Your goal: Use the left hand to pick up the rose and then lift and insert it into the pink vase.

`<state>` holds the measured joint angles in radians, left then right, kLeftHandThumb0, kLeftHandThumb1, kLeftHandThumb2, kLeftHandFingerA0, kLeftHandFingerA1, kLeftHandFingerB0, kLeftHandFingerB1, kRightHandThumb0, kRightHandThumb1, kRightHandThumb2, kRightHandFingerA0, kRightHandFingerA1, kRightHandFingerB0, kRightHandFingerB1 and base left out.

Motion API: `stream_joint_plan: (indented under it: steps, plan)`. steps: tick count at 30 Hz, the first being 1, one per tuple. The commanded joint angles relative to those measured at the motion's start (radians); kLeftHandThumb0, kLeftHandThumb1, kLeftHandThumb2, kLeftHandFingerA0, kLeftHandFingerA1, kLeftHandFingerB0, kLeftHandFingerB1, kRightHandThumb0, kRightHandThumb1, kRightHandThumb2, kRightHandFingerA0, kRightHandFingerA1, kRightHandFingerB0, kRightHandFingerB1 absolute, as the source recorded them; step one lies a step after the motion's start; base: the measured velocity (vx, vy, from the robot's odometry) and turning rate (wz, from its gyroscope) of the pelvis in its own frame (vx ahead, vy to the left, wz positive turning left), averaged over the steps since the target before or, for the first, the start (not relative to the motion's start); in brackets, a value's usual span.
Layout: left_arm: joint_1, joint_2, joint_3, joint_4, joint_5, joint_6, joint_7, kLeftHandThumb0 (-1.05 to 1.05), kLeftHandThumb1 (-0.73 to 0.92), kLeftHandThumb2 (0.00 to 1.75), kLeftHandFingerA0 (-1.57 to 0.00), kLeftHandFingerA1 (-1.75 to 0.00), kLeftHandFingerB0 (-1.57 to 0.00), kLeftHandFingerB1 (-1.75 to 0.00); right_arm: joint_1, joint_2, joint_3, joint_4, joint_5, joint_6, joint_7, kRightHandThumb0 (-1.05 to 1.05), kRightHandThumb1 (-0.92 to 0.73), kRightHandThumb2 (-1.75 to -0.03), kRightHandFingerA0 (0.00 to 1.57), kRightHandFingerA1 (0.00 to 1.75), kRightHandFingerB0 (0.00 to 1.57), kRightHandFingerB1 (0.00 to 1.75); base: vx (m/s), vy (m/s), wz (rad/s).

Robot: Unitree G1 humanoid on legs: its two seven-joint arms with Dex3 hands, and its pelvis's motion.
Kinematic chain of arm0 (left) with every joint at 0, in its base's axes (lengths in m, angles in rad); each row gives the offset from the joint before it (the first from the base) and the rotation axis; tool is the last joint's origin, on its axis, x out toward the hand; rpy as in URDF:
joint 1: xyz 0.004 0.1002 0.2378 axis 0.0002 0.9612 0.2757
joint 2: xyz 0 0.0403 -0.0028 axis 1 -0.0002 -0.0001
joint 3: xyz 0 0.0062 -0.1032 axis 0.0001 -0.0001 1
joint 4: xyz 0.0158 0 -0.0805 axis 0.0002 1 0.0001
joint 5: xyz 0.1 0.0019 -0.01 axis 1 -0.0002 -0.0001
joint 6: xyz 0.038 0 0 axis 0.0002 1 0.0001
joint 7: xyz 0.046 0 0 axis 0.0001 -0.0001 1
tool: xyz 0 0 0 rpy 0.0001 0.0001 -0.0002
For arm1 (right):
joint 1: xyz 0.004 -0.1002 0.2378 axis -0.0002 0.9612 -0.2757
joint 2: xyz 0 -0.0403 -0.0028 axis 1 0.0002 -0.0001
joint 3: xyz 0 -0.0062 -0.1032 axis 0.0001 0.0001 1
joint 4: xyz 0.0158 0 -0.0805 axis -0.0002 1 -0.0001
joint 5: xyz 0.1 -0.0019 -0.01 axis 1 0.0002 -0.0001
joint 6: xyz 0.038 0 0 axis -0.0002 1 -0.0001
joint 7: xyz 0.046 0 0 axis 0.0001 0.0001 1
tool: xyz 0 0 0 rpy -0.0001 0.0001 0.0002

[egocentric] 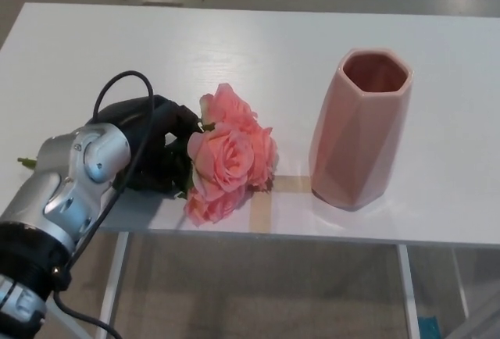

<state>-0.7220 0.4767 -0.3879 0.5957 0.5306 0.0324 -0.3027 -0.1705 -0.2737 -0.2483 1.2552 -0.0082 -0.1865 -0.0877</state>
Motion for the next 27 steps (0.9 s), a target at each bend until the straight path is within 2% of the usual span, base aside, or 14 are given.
stream_joint_plan:
  steps: [1,4,5,8,12,14,19,20,21,24,25,26,27]
  plan:
    - [-0.006,0.004,0.046,0.026,-0.021,-0.060,0.059,-0.23,0.79,0.64,-0.83,-1.16,-0.86,-0.68,-0.005,-0.008,-0.005,0.003,0.015,-0.001,0.012,-0.32,-0.64,-0.59,0.63,0.42,0.53,0.39,0.00,0.000,0.00]
    - [-0.019,0.009,0.072,0.035,-0.027,-0.088,0.071,-0.22,0.79,0.64,-0.79,-1.16,-0.83,-0.75,-0.003,-0.009,-0.003,0.002,0.013,-0.001,0.013,-0.32,-0.64,-0.59,0.63,0.42,0.53,0.39,0.00,0.000,0.00]
    - [-0.027,0.010,0.097,0.026,-0.045,-0.085,0.067,-0.21,0.79,0.63,-0.74,-1.22,-0.78,-0.87,-0.002,-0.010,-0.003,0.004,0.013,-0.001,0.011,-0.32,-0.64,-0.59,0.63,0.42,0.53,0.39,0.00,0.000,0.00]
    - [-0.042,0.006,0.123,0.023,-0.050,-0.086,0.069,-0.22,0.79,0.64,-0.73,-1.26,-0.80,-0.83,-0.003,-0.010,-0.002,0.004,0.011,-0.001,0.009,-0.32,-0.64,-0.59,0.63,0.42,0.54,0.39,0.00,0.000,0.00]
    - [-0.067,-0.011,0.165,0.013,-0.077,-0.065,0.064,-0.19,0.80,0.63,-0.68,-1.39,-0.74,-0.95,-0.002,-0.011,0.000,0.004,0.009,-0.006,0.011,-0.32,-0.64,-0.59,0.64,0.42,0.54,0.39,0.00,0.000,0.00]
    - [-0.076,-0.015,0.175,0.008,-0.080,-0.058,0.058,-0.19,0.80,0.63,-0.68,-1.40,-0.78,-0.88,-0.001,-0.011,0.000,0.003,0.010,-0.006,0.012,-0.32,-0.64,-0.59,0.64,0.42,0.54,0.39,0.00,0.000,0.00]
    - [-0.105,-0.021,0.200,0.003,-0.099,-0.060,0.037,-0.17,0.80,0.65,-0.69,-1.47,-0.77,-0.95,0.000,-0.013,0.001,0.001,0.009,-0.004,0.013,-0.33,-0.64,-0.59,0.64,0.42,0.54,0.39,0.00,0.000,0.00]
    - [-0.115,-0.021,0.203,0.005,-0.103,-0.058,0.032,-0.17,0.80,0.66,-0.70,-1.47,-0.76,-0.96,-0.001,-0.014,0.001,0.001,0.009,-0.004,0.014,-0.33,-0.64,-0.59,0.64,0.42,0.54,0.39,0.00,0.000,0.00]
    - [-0.132,-0.025,0.212,0.005,-0.113,-0.047,0.030,-0.18,0.83,0.64,-0.76,-1.42,-0.81,-0.85,-0.002,-0.015,0.002,0.001,0.009,-0.005,0.013,-0.33,-0.64,-0.59,0.64,0.42,0.54,0.39,0.00,0.000,0.00]
    - [-0.156,-0.042,0.245,0.008,-0.150,-0.028,0.024,-0.19,0.81,0.67,-0.76,-1.44,-0.80,-0.85,-0.005,-0.017,0.001,0.001,0.010,-0.001,0.014,-0.33,-0.64,-0.59,0.64,0.42,0.54,0.39,0.00,0.000,0.00]
    - [-0.166,-0.051,0.268,0.007,-0.178,-0.023,0.016,-0.19,0.82,0.67,-0.77,-1.42,-0.79,-0.91,-0.007,-0.018,0.003,0.002,0.009,0.002,0.013,-0.33,-0.64,-0.59,0.64,0.42,0.54,0.39,0.00,0.000,0.00]
    - [-0.174,-0.062,0.289,0.006,-0.203,-0.016,0.012,-0.19,0.83,0.66,-0.81,-1.38,-0.83,-0.81,-0.007,-0.018,0.002,0.003,0.010,0.002,0.014,-0.33,-0.64,-0.59,0.64,0.42,0.54,0.39,0.00,0.000,0.00]
    - [-0.181,-0.074,0.312,0.004,-0.230,-0.008,0.007,-0.19,0.83,0.66,-0.81,-1.38,-0.83,-0.81,-0.008,-0.018,0.002,0.003,0.011,0.003,0.014,-0.33,-0.64,-0.59,0.64,0.42,0.54,0.39,0.00,0.000,0.00]
